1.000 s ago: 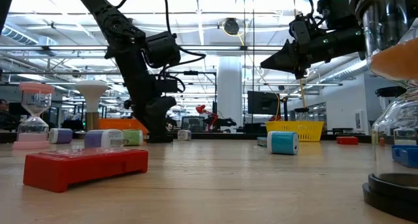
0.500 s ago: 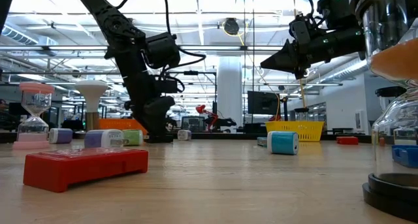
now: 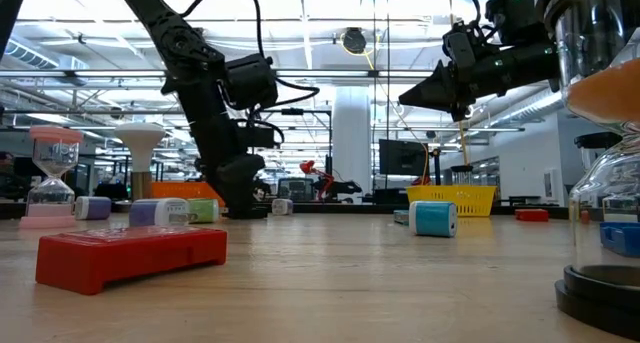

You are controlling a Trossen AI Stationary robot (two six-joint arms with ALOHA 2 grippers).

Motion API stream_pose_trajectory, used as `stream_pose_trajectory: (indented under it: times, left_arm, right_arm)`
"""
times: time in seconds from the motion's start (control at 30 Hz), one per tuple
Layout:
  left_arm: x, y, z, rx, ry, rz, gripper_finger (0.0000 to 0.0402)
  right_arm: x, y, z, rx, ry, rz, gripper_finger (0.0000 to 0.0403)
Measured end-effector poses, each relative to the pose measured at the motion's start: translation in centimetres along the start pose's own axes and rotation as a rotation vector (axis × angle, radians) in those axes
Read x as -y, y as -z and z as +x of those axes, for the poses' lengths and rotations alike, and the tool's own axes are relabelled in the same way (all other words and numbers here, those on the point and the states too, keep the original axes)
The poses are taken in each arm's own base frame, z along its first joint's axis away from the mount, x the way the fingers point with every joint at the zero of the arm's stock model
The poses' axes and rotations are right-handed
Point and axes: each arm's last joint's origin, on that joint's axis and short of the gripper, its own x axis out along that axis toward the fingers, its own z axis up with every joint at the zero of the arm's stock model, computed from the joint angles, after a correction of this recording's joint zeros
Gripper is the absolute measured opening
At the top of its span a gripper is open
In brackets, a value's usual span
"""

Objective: Pick & Place Office items
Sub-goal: Put the black digital clock into the orange bin

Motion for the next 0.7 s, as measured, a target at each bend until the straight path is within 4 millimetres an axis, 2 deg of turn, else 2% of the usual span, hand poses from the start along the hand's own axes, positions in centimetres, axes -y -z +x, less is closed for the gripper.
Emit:
stream_pose_trajectory:
  times: [0.23, 0.37, 0.53, 0.7]
  left_arm:
    - [-1.6, -0.3, -3.3, 0.027, -0.016, 0.074, 0.0141]
    - [-3.2, -0.3, -6.5, 0.069, -0.042, 0.173, 0.0153]
    - [-6.0, 0.6, -10.2, 0.058, -0.202, 0.295, 0.0150]
    - [-9.0, 1.0, -11.2, 0.035, -0.254, 0.400, 0.0146]
  right_arm:
    - [0.0, 0.0, 0.0, 0.000, 0.000, 0.000, 0.0004]
    - [0.0, 0.0, 0.0, 0.000, 0.000, 0.000, 0.0004]
    - [0.0, 0.0, 0.0, 0.000, 0.000, 0.000, 0.0004]
    - [0.0, 0.0, 0.0, 0.000, 0.000, 0.000, 0.0004]
